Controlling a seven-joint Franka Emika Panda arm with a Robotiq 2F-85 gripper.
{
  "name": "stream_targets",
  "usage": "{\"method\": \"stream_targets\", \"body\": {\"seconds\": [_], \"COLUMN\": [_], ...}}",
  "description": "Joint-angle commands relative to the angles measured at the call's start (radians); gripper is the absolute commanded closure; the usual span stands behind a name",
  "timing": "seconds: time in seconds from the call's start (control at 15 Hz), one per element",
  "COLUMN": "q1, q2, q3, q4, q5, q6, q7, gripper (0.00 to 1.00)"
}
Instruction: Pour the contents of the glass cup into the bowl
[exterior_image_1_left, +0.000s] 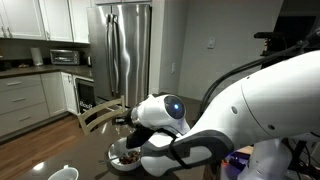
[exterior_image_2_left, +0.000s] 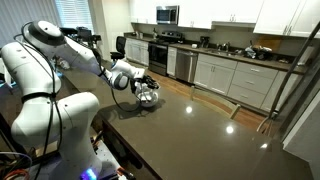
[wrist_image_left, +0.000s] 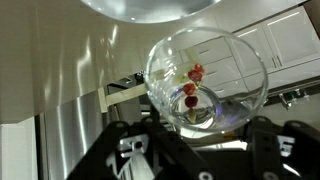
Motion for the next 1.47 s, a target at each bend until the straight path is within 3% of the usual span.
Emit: {"method": "stream_targets", "body": {"seconds": [0.0, 0.67, 0.73, 0.93, 1.0, 1.4], "q1": [-0.034, -0.099, -0.095, -0.097, -0.106, -0.152], "q2": [-0.031, -0.023, -0.023, -0.023, -0.031, -0.059], "q3": [0.006, -0.021, -0.006, -0.011, -0.01, -0.022], "q4": [0.011, 0.039, 0.023, 0.024, 0.031, 0.046], "q5": [0.006, 0.012, 0.0, 0.0, 0.005, 0.011], "q6": [-0.043, -0.13, -0.114, -0.114, -0.135, -0.255], "q7": [0.016, 0.095, 0.081, 0.087, 0.096, 0.143], "gripper": [0.58, 0.58, 0.33, 0.33, 0.58, 0.58]}}
